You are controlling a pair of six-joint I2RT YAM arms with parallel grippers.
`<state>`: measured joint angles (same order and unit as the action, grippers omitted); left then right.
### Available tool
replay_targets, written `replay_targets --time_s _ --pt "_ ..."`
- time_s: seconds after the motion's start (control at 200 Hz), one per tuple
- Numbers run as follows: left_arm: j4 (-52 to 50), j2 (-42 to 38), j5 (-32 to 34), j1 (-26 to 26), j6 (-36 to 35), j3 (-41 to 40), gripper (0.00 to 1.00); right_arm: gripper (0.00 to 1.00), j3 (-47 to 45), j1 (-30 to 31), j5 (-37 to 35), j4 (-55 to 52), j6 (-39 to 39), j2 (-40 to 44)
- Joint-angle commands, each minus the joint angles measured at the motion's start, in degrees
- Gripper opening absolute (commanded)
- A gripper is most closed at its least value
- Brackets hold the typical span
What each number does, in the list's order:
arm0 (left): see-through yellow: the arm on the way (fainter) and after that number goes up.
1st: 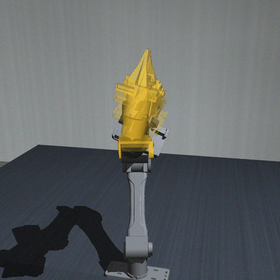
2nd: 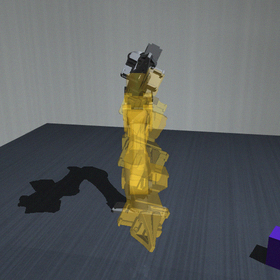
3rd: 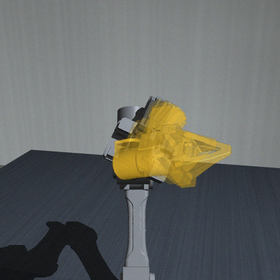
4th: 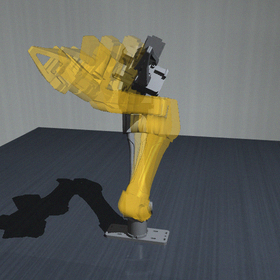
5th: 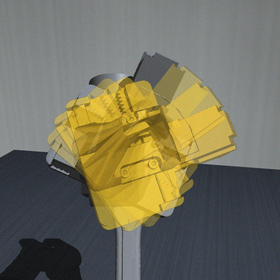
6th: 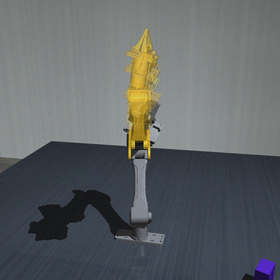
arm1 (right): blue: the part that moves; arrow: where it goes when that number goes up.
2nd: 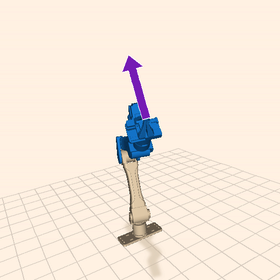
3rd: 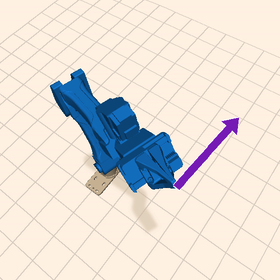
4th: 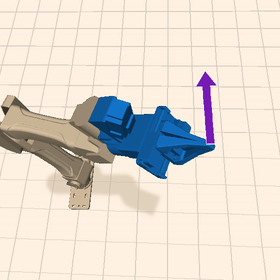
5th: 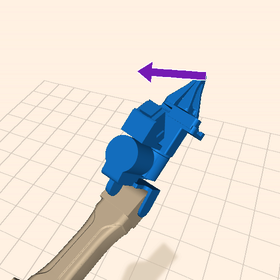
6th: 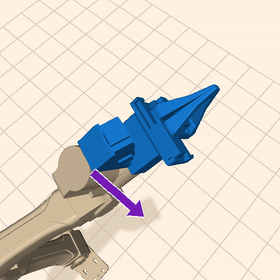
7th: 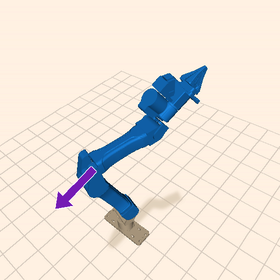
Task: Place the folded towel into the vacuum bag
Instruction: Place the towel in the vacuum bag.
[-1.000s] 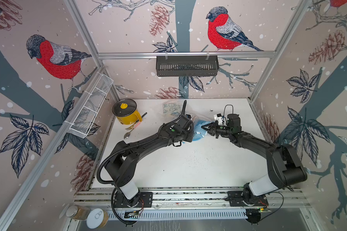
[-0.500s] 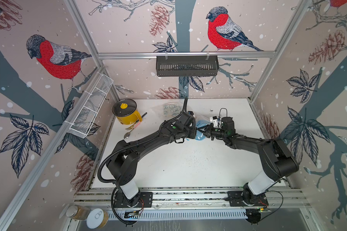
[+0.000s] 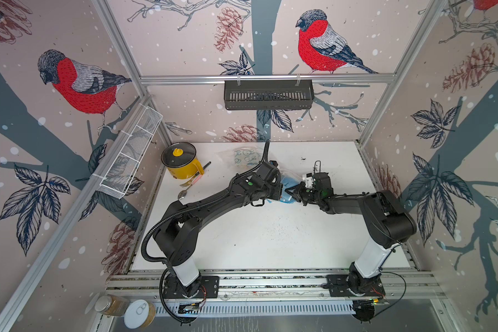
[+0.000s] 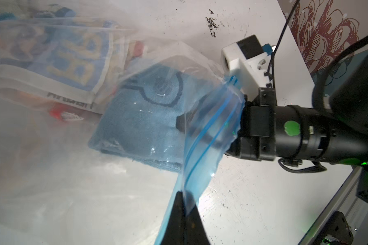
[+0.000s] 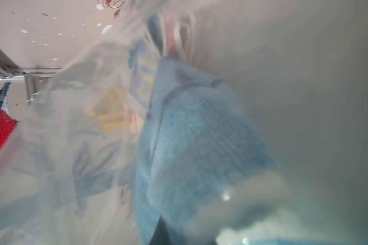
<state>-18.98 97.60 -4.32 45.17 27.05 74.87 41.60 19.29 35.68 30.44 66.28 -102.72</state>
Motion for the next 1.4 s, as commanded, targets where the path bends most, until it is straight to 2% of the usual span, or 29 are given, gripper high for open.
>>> replay_targets --time_s 0.0,0.435,0.635,0.84,0.97,1.036,1.146,1.261,1.396 --pt "2.2 -0.1 -0.7 0.1 0.8 -0.5 0.0 0.12 0.3 0.5 -1.1 3.5 3.0 -1.4" --pt "4.0 0.6 -1.6 0.2 1.4 -2.4 0.0 0.14 5.1 3.9 -2.3 3.1 5.4 -4.5" --pt "4.1 0.6 -1.6 0.2 1.3 -2.5 0.0 0.2 5.1 4.9 -5.6 2.0 5.6 -7.2" --pt "4.0 0.2 -1.2 0.2 1.3 -3.3 0.0 0.39 3.9 4.4 -9.8 -1.4 3.4 -5.8" --pt "4.1 0.4 -1.0 0.2 1.3 -3.6 0.0 0.57 4.4 4.3 -10.5 -4.2 1.3 -4.0" --pt "4.1 0.3 -1.0 0.2 1.3 -3.7 0.0 0.61 4.4 4.4 -10.7 -5.2 0.5 -3.0" --pt "4.1 0.5 -0.9 0.2 1.3 -3.8 0.0 0.61 4.1 4.4 -11.0 -7.0 -0.9 -1.3" --pt "4.3 0.8 -1.0 0.2 1.3 -3.9 0.0 0.56 3.8 5.2 -11.1 -7.6 -1.7 -1.1" --pt "4.3 1.4 -1.1 0.2 1.1 -3.4 0.0 0.42 3.8 5.7 -9.6 -3.5 -0.2 -4.5"
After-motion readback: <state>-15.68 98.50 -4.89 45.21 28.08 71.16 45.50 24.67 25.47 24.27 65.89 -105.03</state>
